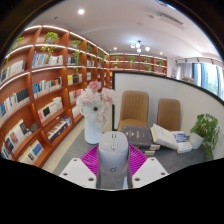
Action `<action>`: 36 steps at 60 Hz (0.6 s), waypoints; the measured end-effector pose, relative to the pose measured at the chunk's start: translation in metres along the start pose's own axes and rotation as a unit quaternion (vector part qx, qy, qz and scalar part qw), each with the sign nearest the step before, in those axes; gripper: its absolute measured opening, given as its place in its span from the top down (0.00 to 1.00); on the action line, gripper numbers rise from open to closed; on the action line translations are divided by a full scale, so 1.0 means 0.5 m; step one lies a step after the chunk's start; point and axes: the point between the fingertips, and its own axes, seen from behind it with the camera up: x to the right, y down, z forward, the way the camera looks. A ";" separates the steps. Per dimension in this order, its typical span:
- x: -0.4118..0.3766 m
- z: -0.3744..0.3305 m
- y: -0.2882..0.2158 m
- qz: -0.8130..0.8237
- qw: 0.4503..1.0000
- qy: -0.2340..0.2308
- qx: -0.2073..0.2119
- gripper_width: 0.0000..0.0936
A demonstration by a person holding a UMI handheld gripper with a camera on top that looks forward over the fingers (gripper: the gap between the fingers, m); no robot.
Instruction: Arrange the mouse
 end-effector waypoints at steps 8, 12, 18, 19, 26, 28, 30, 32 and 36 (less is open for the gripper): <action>0.116 -0.109 -0.114 -0.008 0.998 0.023 0.057 0.62; 0.185 -0.151 -0.115 -0.008 0.997 0.043 0.071 0.62; 0.276 -0.150 -0.086 0.004 0.996 0.068 0.056 0.62; 0.288 -0.146 -0.071 0.006 0.996 0.070 0.048 0.62; 0.361 -0.108 0.078 0.006 0.995 0.094 -0.018 0.62; 0.373 -0.090 0.133 0.008 0.995 0.097 -0.036 0.62; 0.377 -0.077 0.183 0.009 0.994 0.096 -0.057 0.62; 0.385 -0.062 0.236 0.011 0.993 0.094 -0.075 0.62; 0.375 -0.035 0.325 0.025 0.990 0.087 -0.112 0.62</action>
